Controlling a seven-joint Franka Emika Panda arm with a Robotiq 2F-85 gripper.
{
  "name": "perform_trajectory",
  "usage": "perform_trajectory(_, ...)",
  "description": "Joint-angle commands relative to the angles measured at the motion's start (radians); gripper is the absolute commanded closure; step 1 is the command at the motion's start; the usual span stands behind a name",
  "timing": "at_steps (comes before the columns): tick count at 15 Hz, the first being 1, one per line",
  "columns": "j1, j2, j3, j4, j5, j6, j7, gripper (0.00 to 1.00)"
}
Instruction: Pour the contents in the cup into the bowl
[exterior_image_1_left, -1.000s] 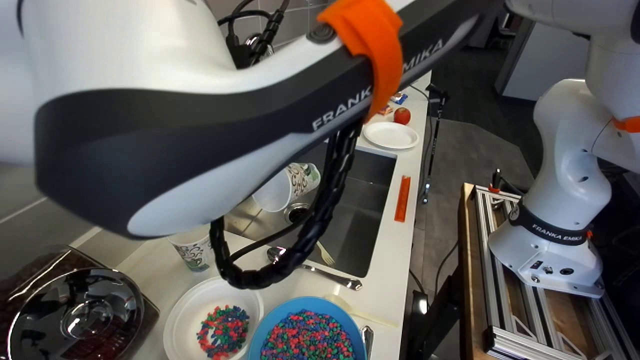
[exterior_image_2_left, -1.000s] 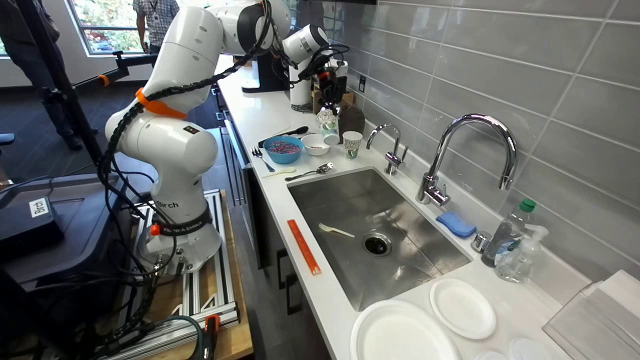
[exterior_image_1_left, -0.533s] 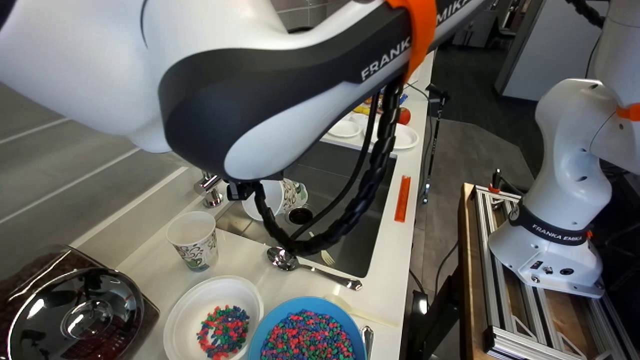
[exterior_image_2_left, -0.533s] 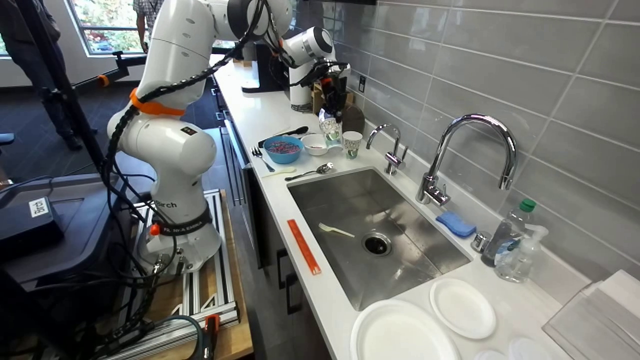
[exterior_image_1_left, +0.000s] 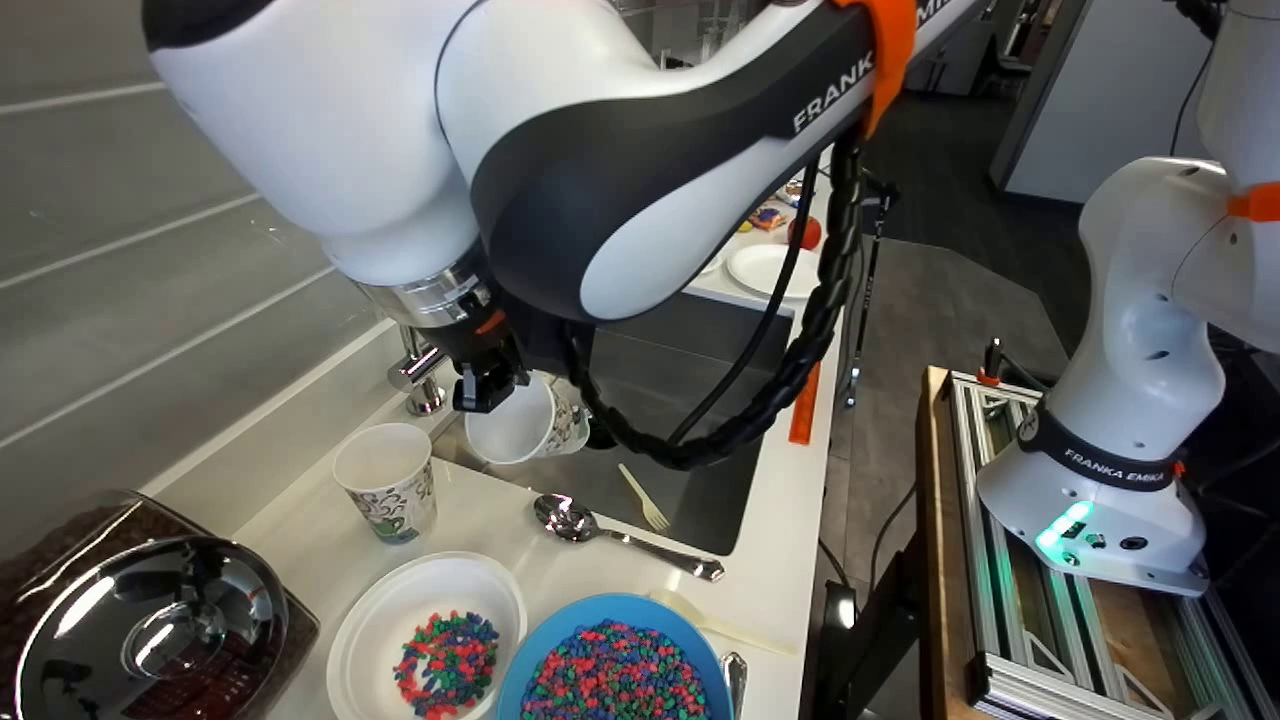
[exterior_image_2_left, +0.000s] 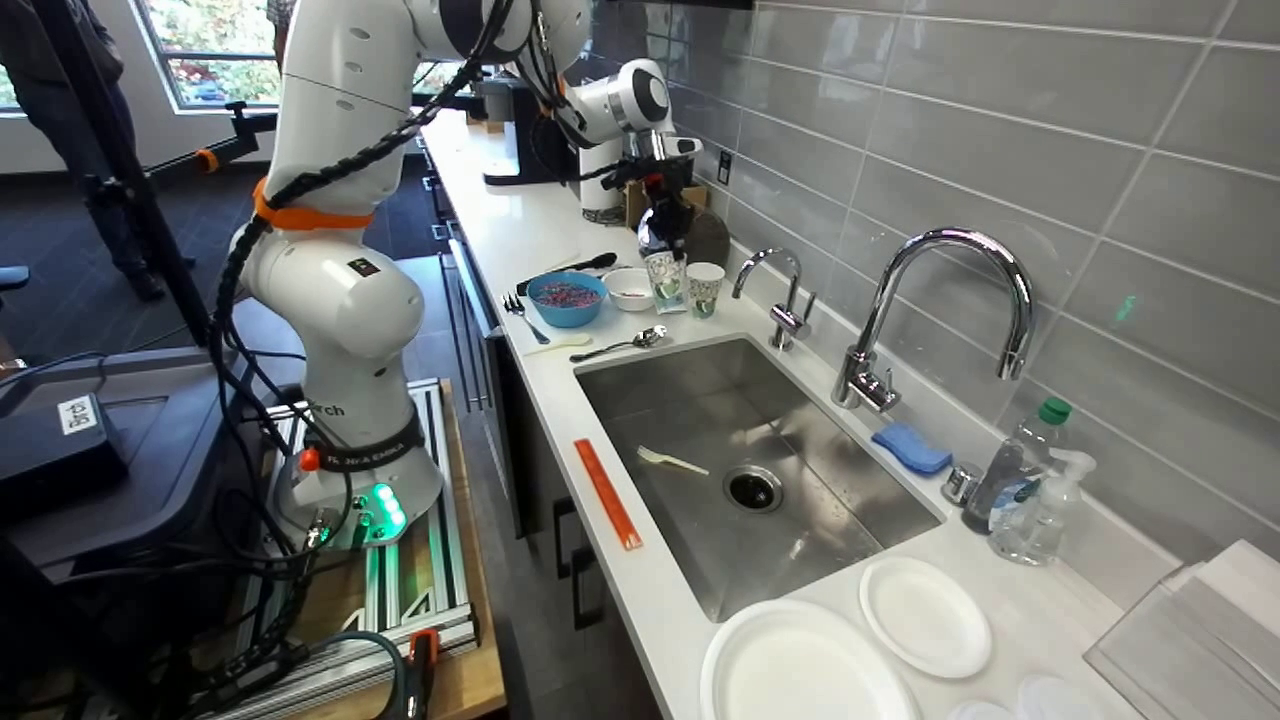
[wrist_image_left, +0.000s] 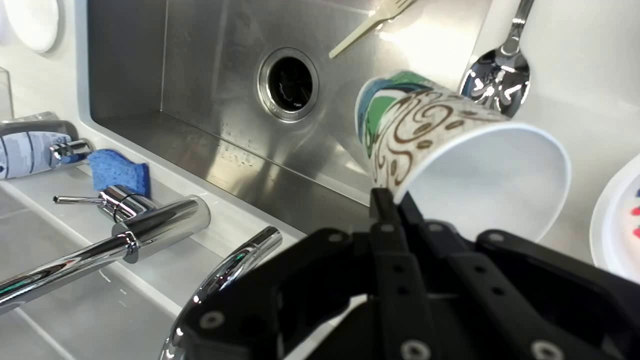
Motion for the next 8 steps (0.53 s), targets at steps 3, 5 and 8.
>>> perform_trajectory(3, -0.062, -0.018, 0.061, -0.036, -0.011, 0.033, 0.019, 0.96)
perform_trajectory(5, -0.064, -0.023, 0.064, -0.042, -0.011, 0.034, 0.021, 0.96)
perform_trajectory(8, -0.064, -0.028, 0.067, -0.047, -0.011, 0.034, 0.022, 0.96)
